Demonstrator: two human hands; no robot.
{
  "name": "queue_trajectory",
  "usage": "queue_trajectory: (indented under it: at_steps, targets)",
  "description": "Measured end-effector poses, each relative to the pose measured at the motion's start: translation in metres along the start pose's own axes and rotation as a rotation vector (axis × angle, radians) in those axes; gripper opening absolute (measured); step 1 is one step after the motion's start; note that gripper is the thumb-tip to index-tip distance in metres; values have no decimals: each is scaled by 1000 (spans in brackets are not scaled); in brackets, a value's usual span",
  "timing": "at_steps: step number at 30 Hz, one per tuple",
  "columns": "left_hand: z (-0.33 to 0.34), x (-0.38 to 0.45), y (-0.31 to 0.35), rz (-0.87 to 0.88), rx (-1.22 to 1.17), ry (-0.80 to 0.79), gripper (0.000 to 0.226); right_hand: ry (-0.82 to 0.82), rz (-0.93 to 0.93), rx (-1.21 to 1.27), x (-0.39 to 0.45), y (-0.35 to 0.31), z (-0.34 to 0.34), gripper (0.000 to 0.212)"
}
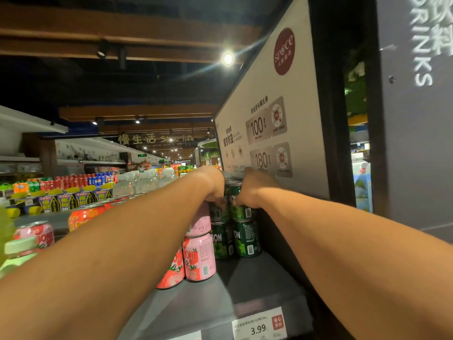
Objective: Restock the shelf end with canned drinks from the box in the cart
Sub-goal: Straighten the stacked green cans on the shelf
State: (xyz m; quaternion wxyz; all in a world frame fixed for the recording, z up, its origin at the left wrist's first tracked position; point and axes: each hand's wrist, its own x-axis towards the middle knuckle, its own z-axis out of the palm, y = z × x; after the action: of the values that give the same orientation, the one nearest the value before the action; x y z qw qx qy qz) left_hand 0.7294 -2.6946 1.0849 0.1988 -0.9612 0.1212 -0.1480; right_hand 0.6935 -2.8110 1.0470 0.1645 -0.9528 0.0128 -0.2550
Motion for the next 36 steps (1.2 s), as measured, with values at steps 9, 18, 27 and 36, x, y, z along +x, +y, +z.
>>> queue_trajectory:
  at_steps: [9, 18, 27, 36]
  targets:
    - [-12, -69, -14, -77, -174, 206, 78, -192, -69, -79, -56, -15, -36, 55]
    - [-11, -185, -1, -13, -250, 324, 81, -56, -121, -87, -172, -22, -52, 80]
    - [53, -305, 50, 247, -402, 249, 81, -79, 137, -83, -328, -3, -32, 85]
    - [135, -419, 129, 423, -654, 16, 84, -152, 456, -124, -500, 53, -13, 80]
